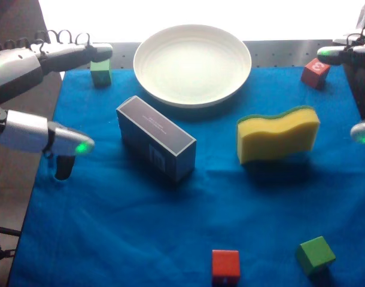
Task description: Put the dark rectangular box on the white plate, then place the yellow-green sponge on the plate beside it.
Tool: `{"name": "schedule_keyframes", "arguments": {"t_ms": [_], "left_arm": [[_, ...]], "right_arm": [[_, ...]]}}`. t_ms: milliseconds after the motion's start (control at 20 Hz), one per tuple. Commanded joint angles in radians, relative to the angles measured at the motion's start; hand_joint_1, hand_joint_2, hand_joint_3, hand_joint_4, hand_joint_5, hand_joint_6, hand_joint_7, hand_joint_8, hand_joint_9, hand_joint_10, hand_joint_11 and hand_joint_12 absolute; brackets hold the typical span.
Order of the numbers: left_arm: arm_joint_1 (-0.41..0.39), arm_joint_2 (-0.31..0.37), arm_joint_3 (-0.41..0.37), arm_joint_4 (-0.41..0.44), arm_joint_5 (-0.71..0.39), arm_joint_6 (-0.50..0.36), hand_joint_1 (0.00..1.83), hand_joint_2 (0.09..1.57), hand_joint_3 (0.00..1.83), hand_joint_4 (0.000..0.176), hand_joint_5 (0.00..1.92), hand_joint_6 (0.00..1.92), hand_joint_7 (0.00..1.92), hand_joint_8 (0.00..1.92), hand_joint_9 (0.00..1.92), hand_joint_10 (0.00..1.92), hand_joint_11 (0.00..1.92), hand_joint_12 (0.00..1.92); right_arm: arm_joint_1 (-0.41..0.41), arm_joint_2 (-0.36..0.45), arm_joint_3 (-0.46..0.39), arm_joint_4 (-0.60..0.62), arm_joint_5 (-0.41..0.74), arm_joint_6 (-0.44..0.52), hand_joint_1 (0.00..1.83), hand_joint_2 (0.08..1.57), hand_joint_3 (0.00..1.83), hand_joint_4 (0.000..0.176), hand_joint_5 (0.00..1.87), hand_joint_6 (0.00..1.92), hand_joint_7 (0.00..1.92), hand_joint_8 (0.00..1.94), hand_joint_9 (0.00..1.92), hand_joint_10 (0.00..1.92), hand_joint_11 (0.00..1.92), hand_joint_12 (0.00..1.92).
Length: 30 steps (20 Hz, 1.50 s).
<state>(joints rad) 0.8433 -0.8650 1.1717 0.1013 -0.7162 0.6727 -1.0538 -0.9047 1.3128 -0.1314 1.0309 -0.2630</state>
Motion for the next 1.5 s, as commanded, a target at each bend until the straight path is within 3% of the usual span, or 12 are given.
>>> {"name": "schedule_keyframes", "arguments": {"t_ms": [0,300,350,400,600,850,1100,1150,1250,1350,1400,1450], "left_arm": [[-0.012,-0.004,0.003,-0.025,-0.119,-0.003,0.69,0.92,0.02,0.131,0.13,0.00,0.09,0.01,0.04,0.02,0.01,0.01],[-0.012,-0.004,0.004,-0.025,-0.116,-0.002,0.67,0.93,0.00,0.130,0.14,0.00,0.10,0.00,0.05,0.00,0.02,0.02],[-0.012,-0.004,0.004,-0.025,-0.116,-0.002,0.68,0.92,0.00,0.150,0.14,0.00,0.09,0.00,0.04,0.00,0.01,0.01],[-0.012,-0.004,0.004,-0.025,-0.116,-0.002,0.68,0.92,0.00,0.151,0.14,0.00,0.10,0.00,0.05,0.01,0.03,0.02],[-0.012,-0.005,0.005,-0.025,-0.112,0.003,0.70,0.92,0.00,0.151,0.15,0.00,0.09,0.00,0.05,0.00,0.02,0.03],[-0.012,-0.010,0.007,-0.025,-0.103,0.008,0.75,0.93,0.00,0.140,0.14,0.00,0.09,0.00,0.03,0.00,0.00,0.00],[-0.014,-0.010,0.008,-0.024,-0.101,0.010,0.77,0.91,0.00,0.155,0.16,0.00,0.10,0.00,0.04,0.00,0.01,0.00],[-0.014,-0.010,0.008,-0.024,-0.101,0.010,0.78,0.91,0.00,0.144,0.15,0.00,0.09,0.00,0.03,0.00,0.00,0.00],[-0.015,-0.011,0.008,-0.024,-0.101,0.010,0.78,0.91,0.00,0.159,0.14,0.00,0.09,0.00,0.03,0.00,0.00,0.00],[-0.036,-0.019,0.008,-0.011,-0.093,0.020,0.75,0.91,0.00,0.159,0.11,0.00,0.06,0.00,0.00,0.00,0.00,0.00],[-0.068,-0.033,0.008,0.021,-0.071,0.035,0.77,0.87,0.00,0.173,0.05,0.00,0.01,0.00,0.00,0.00,0.00,0.00],[-0.092,-0.044,0.010,0.044,-0.055,0.043,0.77,0.87,0.00,0.173,0.05,0.00,0.01,0.00,0.00,0.00,0.00,0.00]], "right_arm": [[0.014,-0.001,0.005,0.041,0.108,0.009,0.54,1.00,0.01,0.135,0.25,0.01,0.15,0.00,0.05,0.01,0.01,0.06],[0.014,-0.003,0.007,0.039,0.108,0.009,0.57,1.01,0.00,0.154,0.26,0.00,0.14,0.00,0.05,0.00,0.00,0.06],[0.014,-0.003,0.008,0.039,0.108,0.009,0.56,1.01,0.00,0.147,0.26,0.00,0.15,0.00,0.05,0.00,0.00,0.06],[0.014,-0.004,0.008,0.039,0.108,0.009,0.56,1.01,0.00,0.140,0.26,0.00,0.15,0.00,0.05,0.00,0.01,0.06],[0.014,-0.006,0.009,0.037,0.108,0.009,0.56,1.01,0.00,0.153,0.27,0.01,0.15,0.00,0.07,0.01,0.05,0.08],[0.014,-0.008,0.010,0.036,0.108,0.009,0.58,1.02,0.01,0.129,0.28,0.00,0.17,0.01,0.08,0.01,0.03,0.08],[0.014,-0.008,0.011,0.036,0.108,0.009,0.51,1.01,0.00,0.141,0.27,0.00,0.18,0.00,0.09,0.00,0.03,0.09],[0.014,-0.008,0.011,0.036,0.108,0.009,0.52,1.01,0.00,0.137,0.27,0.00,0.18,0.00,0.08,0.00,0.02,0.09],[0.014,-0.008,0.011,0.036,0.108,0.009,0.56,1.01,0.00,0.140,0.28,0.00,0.17,0.00,0.08,0.00,0.04,0.10],[0.014,-0.010,0.011,0.036,0.108,0.009,0.54,1.01,0.00,0.151,0.27,0.00,0.16,0.00,0.08,0.00,0.03,0.10],[0.014,-0.011,0.011,0.036,0.108,0.009,0.56,1.01,0.00,0.131,0.27,0.00,0.17,0.00,0.09,0.01,0.05,0.11],[0.014,-0.011,0.011,0.036,0.108,0.010,0.56,1.01,0.00,0.131,0.27,0.00,0.17,0.00,0.09,0.01,0.05,0.11]]}}
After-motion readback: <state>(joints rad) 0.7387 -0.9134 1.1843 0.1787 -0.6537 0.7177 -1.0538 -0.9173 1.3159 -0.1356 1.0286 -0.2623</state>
